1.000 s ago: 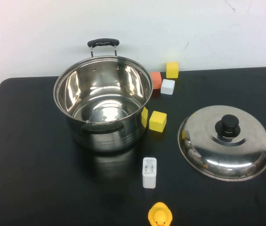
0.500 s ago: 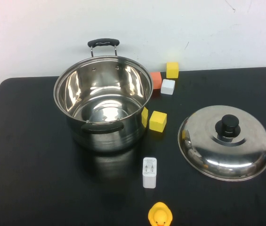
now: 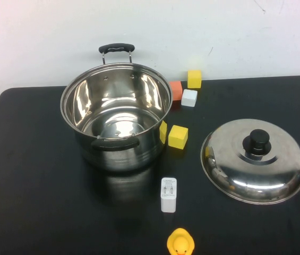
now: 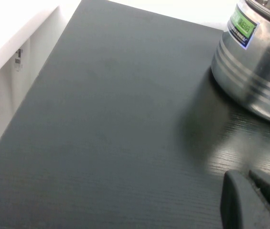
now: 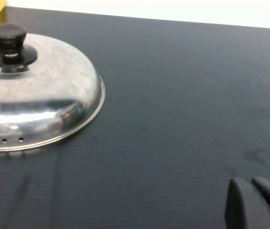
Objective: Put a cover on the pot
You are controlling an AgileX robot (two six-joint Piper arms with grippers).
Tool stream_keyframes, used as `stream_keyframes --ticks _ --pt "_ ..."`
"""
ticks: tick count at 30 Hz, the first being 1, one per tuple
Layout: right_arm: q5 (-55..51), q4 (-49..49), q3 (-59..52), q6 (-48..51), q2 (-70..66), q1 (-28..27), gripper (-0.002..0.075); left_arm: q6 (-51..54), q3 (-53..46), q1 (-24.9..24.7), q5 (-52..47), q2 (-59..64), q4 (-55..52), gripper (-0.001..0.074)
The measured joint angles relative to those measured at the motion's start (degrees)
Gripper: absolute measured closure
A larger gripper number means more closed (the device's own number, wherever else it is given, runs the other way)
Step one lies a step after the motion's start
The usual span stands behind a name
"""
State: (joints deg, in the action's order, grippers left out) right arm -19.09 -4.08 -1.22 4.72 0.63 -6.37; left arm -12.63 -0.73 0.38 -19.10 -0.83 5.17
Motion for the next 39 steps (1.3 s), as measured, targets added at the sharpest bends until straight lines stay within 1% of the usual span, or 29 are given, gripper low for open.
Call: stream_keyframes --ticks 4,7,9,11,13,16,18,21,23,28,34,36,37,39 --pt "0.00 0.00 0.00 0.00 0.00 0.00 0.0728 0.00 0.00 0.00 0.00 0.00 0.00 0.0737" --pt "0.00 3.70 0.00 -1.60 0.00 0.00 0.0728 0.00 0.00 0.00 0.00 0.00 0.00 0.0737" --pt "0.00 10.25 0.00 -4.72 0.00 0.00 0.0728 0.00 0.00 0.00 0.00 0.00 0.00 0.0737" --pt "0.00 19.99 -0.11 -9.20 0.00 0.00 0.0728 0.00 0.00 0.00 0.00 0.00 0.00 0.0737" --pt "-0.27 31.83 -0.31 -13.65 0.00 0.00 0.0728 0.00 0.00 0.00 0.00 0.00 0.00 0.0737" --pt "-0.50 44.53 -0.24 -16.03 0.00 0.00 0.0728 0.00 0.00 0.00 0.00 0.00 0.00 0.0737" --pt "-0.50 48.10 -0.24 -16.45 0.00 0.00 0.0728 0.00 0.00 0.00 0.00 0.00 0.00 0.0737" --pt "-0.26 49.73 -0.24 -16.76 0.00 0.00 0.0728 0.00 0.00 0.00 0.00 0.00 0.00 0.0737" --pt "0.38 49.60 -0.24 -15.56 0.00 0.00 0.0728 0.00 0.00 0.00 0.00 0.00 0.00 0.0737" --pt "0.28 49.12 -0.34 -8.94 0.00 0.00 0.0728 0.00 0.00 0.00 0.00 0.00 0.00 0.0737" --pt "0.18 49.71 -0.34 -6.58 0.00 0.00 0.0728 0.00 0.00 0.00 0.00 0.00 0.00 0.0737" --pt "0.18 51.77 -0.34 -2.86 0.00 0.00 0.0728 0.00 0.00 0.00 0.00 0.00 0.00 0.0737" --pt "0.18 53.68 -0.34 1.25 0.00 0.00 0.0728 0.00 0.00 0.00 0.00 0.00 0.00 0.0737" --pt "-0.94 58.20 0.42 14.08 0.00 0.00 0.0728 0.00 0.00 0.00 0.00 0.00 0.00 0.0737"
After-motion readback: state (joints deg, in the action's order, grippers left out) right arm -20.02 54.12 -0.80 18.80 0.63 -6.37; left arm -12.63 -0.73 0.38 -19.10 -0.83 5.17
